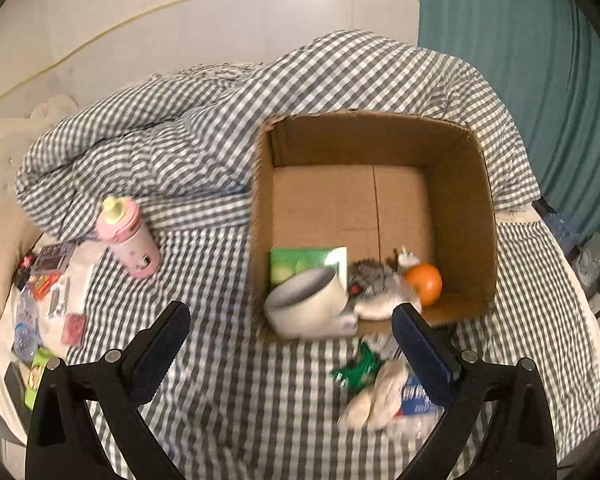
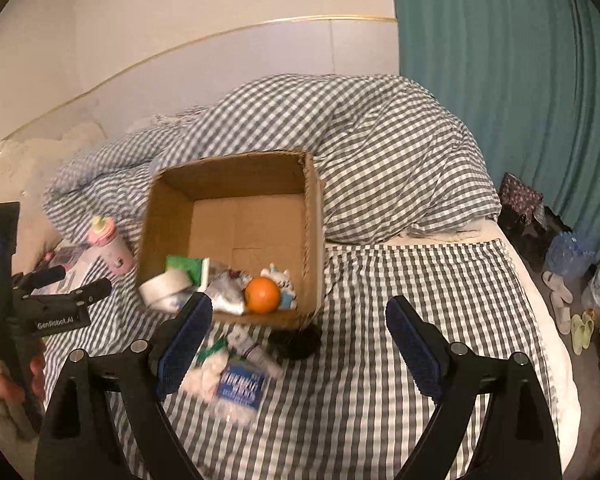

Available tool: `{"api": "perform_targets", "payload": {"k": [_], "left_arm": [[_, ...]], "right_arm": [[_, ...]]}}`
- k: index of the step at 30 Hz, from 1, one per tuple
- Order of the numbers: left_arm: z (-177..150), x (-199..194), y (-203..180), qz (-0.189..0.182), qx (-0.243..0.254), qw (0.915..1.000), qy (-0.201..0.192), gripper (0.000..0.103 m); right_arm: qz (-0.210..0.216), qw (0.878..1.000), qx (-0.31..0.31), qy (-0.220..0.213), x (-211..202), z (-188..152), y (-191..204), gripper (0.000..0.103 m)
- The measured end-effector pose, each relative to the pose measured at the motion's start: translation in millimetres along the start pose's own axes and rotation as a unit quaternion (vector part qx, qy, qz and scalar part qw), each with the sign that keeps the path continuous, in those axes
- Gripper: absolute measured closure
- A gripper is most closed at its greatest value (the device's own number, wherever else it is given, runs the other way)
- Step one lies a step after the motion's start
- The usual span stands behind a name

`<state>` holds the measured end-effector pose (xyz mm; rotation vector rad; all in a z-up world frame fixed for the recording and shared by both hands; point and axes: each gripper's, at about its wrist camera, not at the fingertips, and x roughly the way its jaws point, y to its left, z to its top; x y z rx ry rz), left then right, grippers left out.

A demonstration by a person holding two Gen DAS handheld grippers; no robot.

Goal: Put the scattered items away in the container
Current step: 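Move both tools back toward the remaining items on the bed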

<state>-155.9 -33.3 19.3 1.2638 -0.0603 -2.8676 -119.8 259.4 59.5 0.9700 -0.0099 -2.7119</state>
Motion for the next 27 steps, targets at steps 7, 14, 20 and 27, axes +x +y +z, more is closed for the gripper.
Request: {"api": "perform_targets", "payload": {"k": [7,14,20,27], "left_arm": [[-73,-28,19,0.002,0.002,1.0000,0.000,0.000],[-176,-10,11,-0.004,0.040,0.9982,0.043,0.000],[-226,8,3,-0.016,0.049,0.9941,0.096,0.000],[-239,3,-5,-0.028,0.043,0.9948,0.089,0.000]], "right_arm": [[0.027,0.999,-0.022,0.019,-16,-58,16,0.014],[0.048,0.993,-0.048,0.092,7,-137,44,0.014],[0.052,0.989,-0.041,0.131,16,-179,52,0.014],[0.046,0.991,-0.022,0.127,9,-193,47,0.014]]}}
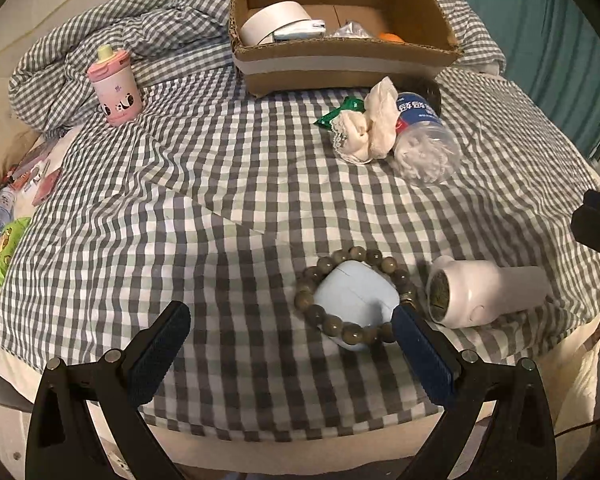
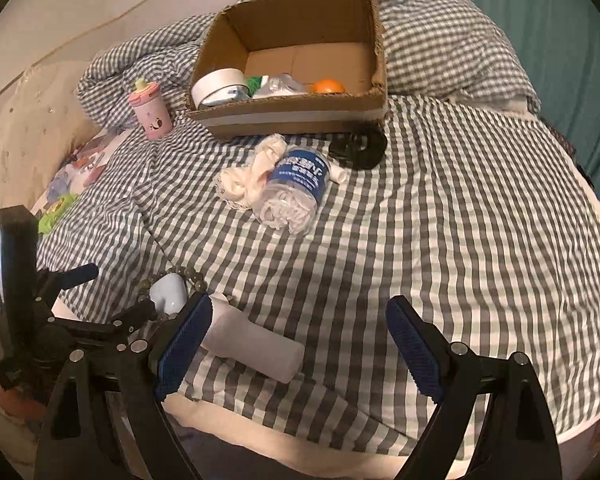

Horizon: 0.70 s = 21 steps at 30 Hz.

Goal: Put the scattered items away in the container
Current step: 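Move both tools back toward the remaining items on the bed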

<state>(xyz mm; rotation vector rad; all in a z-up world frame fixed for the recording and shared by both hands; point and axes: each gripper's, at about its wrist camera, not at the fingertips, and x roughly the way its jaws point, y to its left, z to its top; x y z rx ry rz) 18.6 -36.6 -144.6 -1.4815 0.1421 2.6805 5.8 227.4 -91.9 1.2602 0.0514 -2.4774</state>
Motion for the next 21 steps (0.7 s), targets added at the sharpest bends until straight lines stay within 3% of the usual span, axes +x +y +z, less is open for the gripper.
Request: {"api": "perform_targets", "payload": {"k": [10,21], "left_arm": [[5,2,6,0.021,-0.039,0.9989,-0.012,0.000],[36,18,6,0.015,-0.035,0.9991,-0.020,0.000]], "right_arm": [[-0.023,1.000,0.016,0.013,13,0,0,0.014],[-0.027,0.998,0.059,0.015,35,18,-13,0.014]]}}
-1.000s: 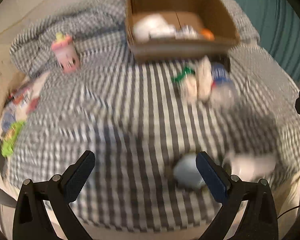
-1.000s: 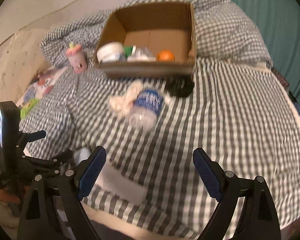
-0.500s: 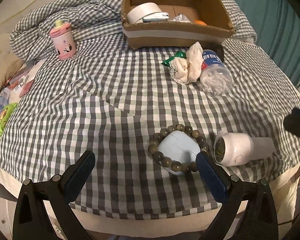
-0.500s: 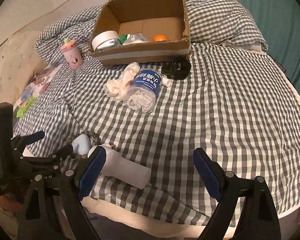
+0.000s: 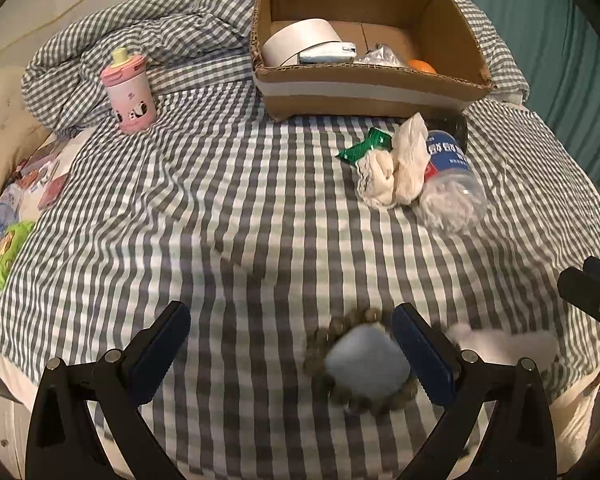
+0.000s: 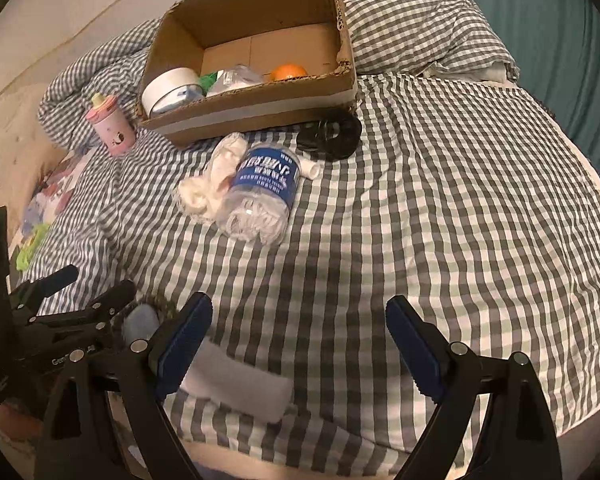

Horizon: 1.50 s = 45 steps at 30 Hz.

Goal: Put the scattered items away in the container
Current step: 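Move both tools back toward the remaining items on the bed, then grasp the white tissue with the left tool while the right grasps the water bottle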

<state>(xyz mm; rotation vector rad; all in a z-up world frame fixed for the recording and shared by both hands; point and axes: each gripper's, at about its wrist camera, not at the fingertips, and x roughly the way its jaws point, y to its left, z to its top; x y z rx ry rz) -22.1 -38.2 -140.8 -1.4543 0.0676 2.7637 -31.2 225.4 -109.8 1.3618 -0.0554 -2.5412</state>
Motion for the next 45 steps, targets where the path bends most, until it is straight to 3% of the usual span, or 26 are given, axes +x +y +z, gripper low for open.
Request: {"api": "perform_targets", "payload": {"k": [7,12,20,24,26,27,28,32,36,40,45], "left_arm": [[36,28,-9,-0.004,0.011,0.9999,-0.006,0.000],[61,51,-24,-0.028,0.037,0.9989,-0.004,0.000],[77,89,-46,-0.027,0.077,0.9965,0.017,0.000],[81,100,-50,-0.054,0.082,0.9948,0.028,0.000],[82,101,-51,-0.065,0.085,0.9937,0.032,0.014],[82,103,-52,-0.070,0.089,0.9929,0.037,0.048],[82,105,-53,-0.077,0.093,0.9917,0.045,0.098],[83,102,-53,-0.085,0.089,0.9913,0.048,0.099],[84,78,-37,-0.093,0.063,0.9932,0.029,0.099],[88,51,-16,-0.076,0.045,0.9961,0.008,0.099],[91,34,12,-0.056,0.026,0.9981,-0.004,0.099]], "right_arm": [[0.000,1.000,0.009,0.005,17,14,-8,0.014],[0.001,1.000,0.023,0.011,29,22,-22,0.014],[-0.002,0.999,0.044,0.022,44,30,-45,0.014],[-0.006,0.998,0.049,0.028,50,31,-52,0.014],[-0.009,0.998,0.050,0.028,52,32,-53,0.014],[-0.010,0.998,0.050,0.028,52,33,-53,0.014],[-0.010,0.998,0.050,0.027,52,34,-52,0.014],[0.000,0.999,0.046,0.024,50,40,-46,0.014],[0.037,0.998,0.040,0.019,49,55,-25,0.014],[0.059,0.998,0.028,0.021,59,75,7,0.014],[0.036,0.996,0.039,0.079,101,90,31,0.014]]}}
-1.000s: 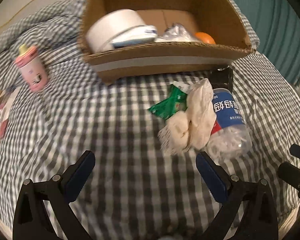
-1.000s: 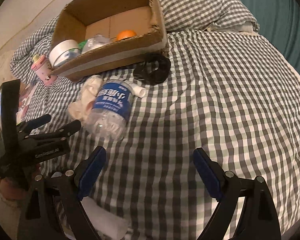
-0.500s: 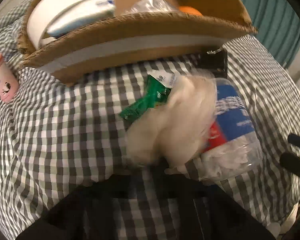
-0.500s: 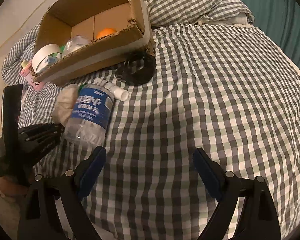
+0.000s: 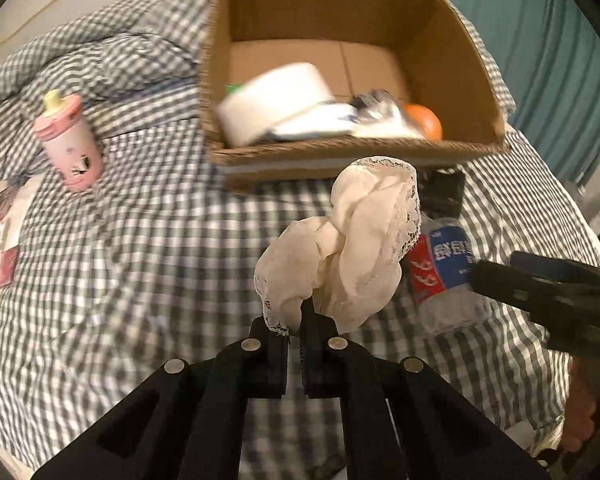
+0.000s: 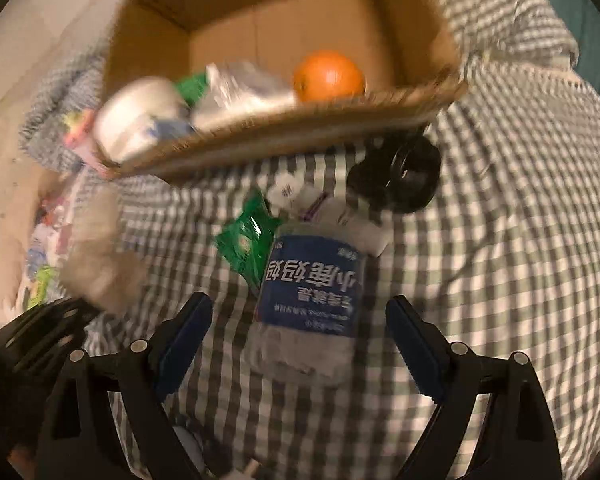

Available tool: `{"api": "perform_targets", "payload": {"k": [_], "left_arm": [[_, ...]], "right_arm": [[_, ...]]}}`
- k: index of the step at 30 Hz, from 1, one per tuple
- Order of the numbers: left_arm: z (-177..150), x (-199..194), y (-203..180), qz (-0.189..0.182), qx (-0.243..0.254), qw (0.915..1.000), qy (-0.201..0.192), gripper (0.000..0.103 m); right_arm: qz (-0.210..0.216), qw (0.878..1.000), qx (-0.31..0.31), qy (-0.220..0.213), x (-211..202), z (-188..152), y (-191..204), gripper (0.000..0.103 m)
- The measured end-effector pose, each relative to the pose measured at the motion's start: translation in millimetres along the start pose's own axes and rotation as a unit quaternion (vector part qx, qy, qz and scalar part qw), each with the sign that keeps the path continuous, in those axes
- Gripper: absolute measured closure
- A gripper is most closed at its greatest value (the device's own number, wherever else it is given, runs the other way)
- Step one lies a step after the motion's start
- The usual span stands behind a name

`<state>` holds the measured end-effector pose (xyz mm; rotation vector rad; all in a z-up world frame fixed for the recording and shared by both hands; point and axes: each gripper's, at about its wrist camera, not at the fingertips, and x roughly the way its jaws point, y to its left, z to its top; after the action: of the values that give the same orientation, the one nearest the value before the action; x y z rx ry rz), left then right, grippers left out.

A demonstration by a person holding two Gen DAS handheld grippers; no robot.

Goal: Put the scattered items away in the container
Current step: 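Grasp the white tissue with the left tool while the right grasps the water bottle, then carry the tissue and water bottle into the box and open both tools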

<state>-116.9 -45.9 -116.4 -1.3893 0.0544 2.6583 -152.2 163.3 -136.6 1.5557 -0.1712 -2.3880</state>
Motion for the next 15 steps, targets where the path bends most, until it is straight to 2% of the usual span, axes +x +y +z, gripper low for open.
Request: {"api": "perform_targets", "payload": {"k": [4,5,7,15], "left_arm": [[-1,2,13,0.007,-0.011,0.9999,0.003,0.099],[0,3,17,0.006,-0.014,0.9999,0.006,0.099],[-1,6,20,0.006,-0.017,0.9998,0.010,0.099],[-8,5,12,-0.011,-0.020,0.9996,0.017,0.099]], "right_arm": [[-0.032,0.999,0.004,0.040,32,5,5,0.016],[-0.033,0.998,0.010,0.049,38,4,2,0.041],[-0.029,0.998,0.017,0.056,41,1,-1,0.040],[-0.012,1.000,0.002,0.017,-5,-15,-5,0.040]]}}
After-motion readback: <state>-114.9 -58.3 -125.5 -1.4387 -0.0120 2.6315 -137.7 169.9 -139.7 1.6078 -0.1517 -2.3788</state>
